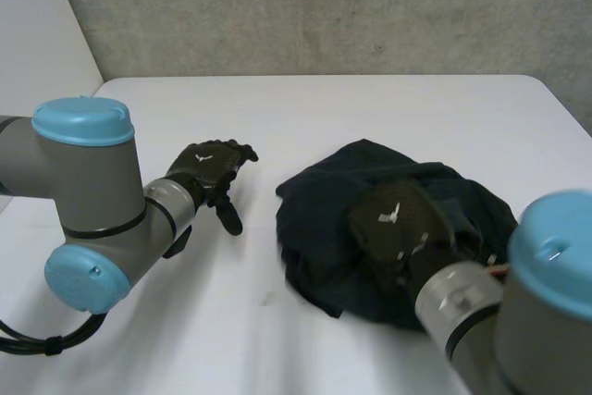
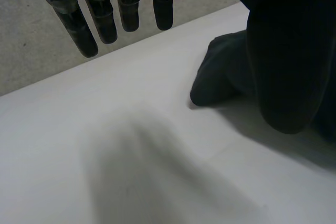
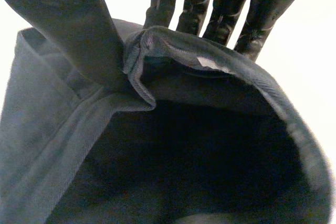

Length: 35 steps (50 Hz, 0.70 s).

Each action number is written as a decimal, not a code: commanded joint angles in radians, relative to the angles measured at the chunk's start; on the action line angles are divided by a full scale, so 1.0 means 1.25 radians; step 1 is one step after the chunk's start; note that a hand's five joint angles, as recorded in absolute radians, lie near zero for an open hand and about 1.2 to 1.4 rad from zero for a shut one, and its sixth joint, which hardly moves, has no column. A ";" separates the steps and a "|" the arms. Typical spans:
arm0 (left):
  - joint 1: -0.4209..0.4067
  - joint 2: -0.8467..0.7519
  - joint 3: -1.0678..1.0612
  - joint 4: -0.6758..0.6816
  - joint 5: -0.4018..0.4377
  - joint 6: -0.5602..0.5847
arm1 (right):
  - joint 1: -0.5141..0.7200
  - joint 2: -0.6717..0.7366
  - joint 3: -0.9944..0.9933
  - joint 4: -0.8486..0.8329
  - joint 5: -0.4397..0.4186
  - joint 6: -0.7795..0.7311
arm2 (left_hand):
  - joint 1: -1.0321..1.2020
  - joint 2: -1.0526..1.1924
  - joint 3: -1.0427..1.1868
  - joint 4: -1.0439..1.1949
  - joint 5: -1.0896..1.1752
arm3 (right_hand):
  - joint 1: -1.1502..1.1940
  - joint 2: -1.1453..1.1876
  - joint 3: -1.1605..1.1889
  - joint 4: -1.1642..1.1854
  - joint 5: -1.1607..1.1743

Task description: Fold the shorts.

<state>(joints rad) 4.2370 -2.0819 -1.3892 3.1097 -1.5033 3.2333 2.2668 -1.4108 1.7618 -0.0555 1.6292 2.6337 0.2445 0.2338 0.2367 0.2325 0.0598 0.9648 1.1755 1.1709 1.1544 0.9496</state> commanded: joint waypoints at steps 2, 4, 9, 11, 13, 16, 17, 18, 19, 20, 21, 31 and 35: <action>-0.005 0.011 -0.045 0.001 0.002 -0.001 | -0.061 -0.056 -0.102 0.086 0.000 -0.116 | 0.027 0.035 0.033 0.036 0.035 | 0.345 0.177 0.180 0.193 0.218; -0.009 0.010 -0.050 0.002 0.004 -0.001 | -0.089 -0.057 -0.125 0.118 -0.004 -0.119 | 0.039 0.047 0.045 0.048 0.047 | 0.345 0.177 0.180 0.193 0.218; -0.016 0.002 -0.047 0.021 0.005 -0.006 | -0.146 -0.059 -0.138 0.143 -0.012 -0.114 | 0.039 0.047 0.045 0.048 0.047 | 0.345 0.177 0.180 0.193 0.218; -0.025 -0.001 -0.042 0.035 0.007 -0.007 | -0.157 -0.061 -0.134 0.145 -0.020 -0.113 | 0.039 0.047 0.045 0.048 0.047 | 0.345 0.177 0.180 0.193 0.218; -0.036 -0.006 -0.035 0.043 0.012 -0.008 | -0.159 -0.061 -0.130 0.145 -0.025 -0.113 | 0.039 0.047 0.045 0.048 0.047 | 0.345 0.177 0.180 0.193 0.218; -0.066 -0.035 -0.007 0.049 0.031 -0.018 | -0.162 -0.058 -0.121 0.145 -0.028 -0.112 | 0.043 0.052 0.050 0.053 0.051 | 0.345 0.177 0.180 0.193 0.218; -0.072 -0.046 0.004 0.048 0.035 -0.023 | -0.162 -0.058 -0.120 0.145 -0.028 -0.110 | 0.048 0.057 0.054 0.058 0.056 | 0.345 0.177 0.180 0.193 0.218; -0.080 -0.055 0.015 0.044 0.040 -0.029 | -0.163 -0.057 -0.117 0.145 -0.028 -0.110 | 0.057 0.066 0.064 0.067 0.065 | 0.345 0.177 0.180 0.193 0.218; -0.096 -0.068 0.035 0.040 0.045 -0.045 | -0.165 -0.057 -0.109 0.144 -0.029 -0.110 | 0.081 0.089 0.087 0.090 0.089 | 0.345 0.177 0.180 0.193 0.218; -0.103 -0.073 0.042 0.037 0.047 -0.057 | -0.167 -0.057 -0.106 0.141 -0.030 -0.110 | 0.100 0.108 0.106 0.109 0.108 | 0.345 0.177 0.180 0.193 0.218; -0.110 -0.077 0.049 0.032 0.047 -0.070 | -0.168 -0.057 -0.103 0.140 -0.030 -0.110 | 0.118 0.127 0.125 0.128 0.126 | 0.345 0.177 0.180 0.193 0.218; -0.139 -0.064 0.077 -0.058 0.005 -0.250 | -0.192 -0.057 -0.073 0.127 -0.041 -0.110 | 0.154 0.162 0.160 0.163 0.162 | 0.345 0.177 0.180 0.193 0.218; -0.134 -0.061 0.098 -0.058 -0.042 -0.262 | -0.201 -0.057 -0.066 0.128 -0.059 -0.110 | 0.147 0.155 0.153 0.156 0.155 | 0.345 0.177 0.180 0.193 0.218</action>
<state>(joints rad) 4.0611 -2.1705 -1.2938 3.0481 -1.4774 2.9588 2.0327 -1.4817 1.6653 0.1064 1.5847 2.4960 0.3690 0.3747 0.3740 0.3740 0.2025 0.9648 1.1755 1.1711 1.1546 0.9496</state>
